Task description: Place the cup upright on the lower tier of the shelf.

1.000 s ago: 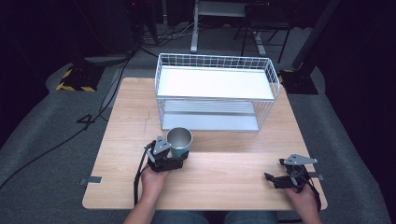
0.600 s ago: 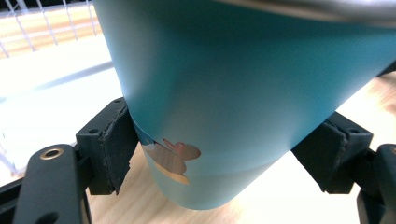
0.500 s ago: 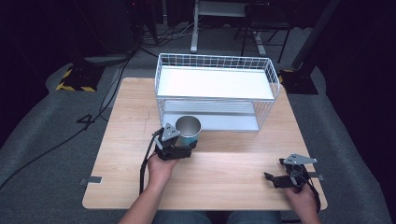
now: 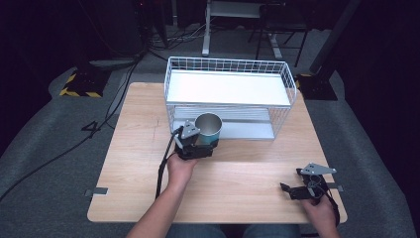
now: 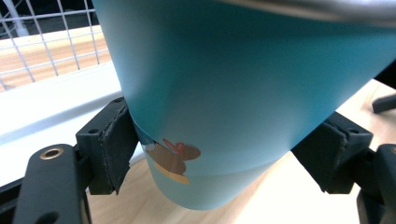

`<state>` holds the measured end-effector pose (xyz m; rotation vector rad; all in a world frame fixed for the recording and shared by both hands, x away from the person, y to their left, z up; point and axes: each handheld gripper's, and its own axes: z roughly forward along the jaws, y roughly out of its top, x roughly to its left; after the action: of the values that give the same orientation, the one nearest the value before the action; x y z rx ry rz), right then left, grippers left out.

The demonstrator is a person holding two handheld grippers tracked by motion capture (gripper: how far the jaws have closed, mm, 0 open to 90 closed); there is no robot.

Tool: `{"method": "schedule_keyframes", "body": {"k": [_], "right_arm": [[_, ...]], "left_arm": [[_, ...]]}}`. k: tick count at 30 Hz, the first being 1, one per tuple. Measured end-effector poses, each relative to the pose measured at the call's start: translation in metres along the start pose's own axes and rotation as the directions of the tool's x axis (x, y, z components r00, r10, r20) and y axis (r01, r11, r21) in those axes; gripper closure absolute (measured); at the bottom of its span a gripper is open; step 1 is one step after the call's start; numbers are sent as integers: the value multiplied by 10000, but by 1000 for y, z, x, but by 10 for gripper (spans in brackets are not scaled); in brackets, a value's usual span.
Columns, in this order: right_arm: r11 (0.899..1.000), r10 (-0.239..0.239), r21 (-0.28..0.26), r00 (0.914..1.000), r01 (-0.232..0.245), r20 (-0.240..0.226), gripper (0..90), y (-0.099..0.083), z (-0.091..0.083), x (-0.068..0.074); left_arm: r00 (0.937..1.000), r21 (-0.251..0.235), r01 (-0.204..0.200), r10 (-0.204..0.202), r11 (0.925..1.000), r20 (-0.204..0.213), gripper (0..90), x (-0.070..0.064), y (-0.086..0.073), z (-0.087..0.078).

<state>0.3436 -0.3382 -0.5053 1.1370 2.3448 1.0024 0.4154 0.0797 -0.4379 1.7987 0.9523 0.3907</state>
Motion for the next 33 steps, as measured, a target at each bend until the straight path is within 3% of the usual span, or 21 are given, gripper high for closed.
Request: {"method": "schedule_keyframes", "body": {"k": [12, 25, 33], "right_arm": [[10000, 7, 13, 10000, -7, 73, 73, 0, 0, 0], [10000, 27, 13, 10000, -27, 72, 73, 1, 0, 0], [10000, 17, 17, 10000, -17, 75, 73, 0, 0, 0]], "left_arm": [[9968, 31, 471, -468, 9989, -645, 209, -4, 13, 43], [9905, -225, 516, -540, 9984, -1268, 209, -3, 17, 74], [9834, -346, 770, -816, 9964, -1621, 209, 0, 20, 92]]}}
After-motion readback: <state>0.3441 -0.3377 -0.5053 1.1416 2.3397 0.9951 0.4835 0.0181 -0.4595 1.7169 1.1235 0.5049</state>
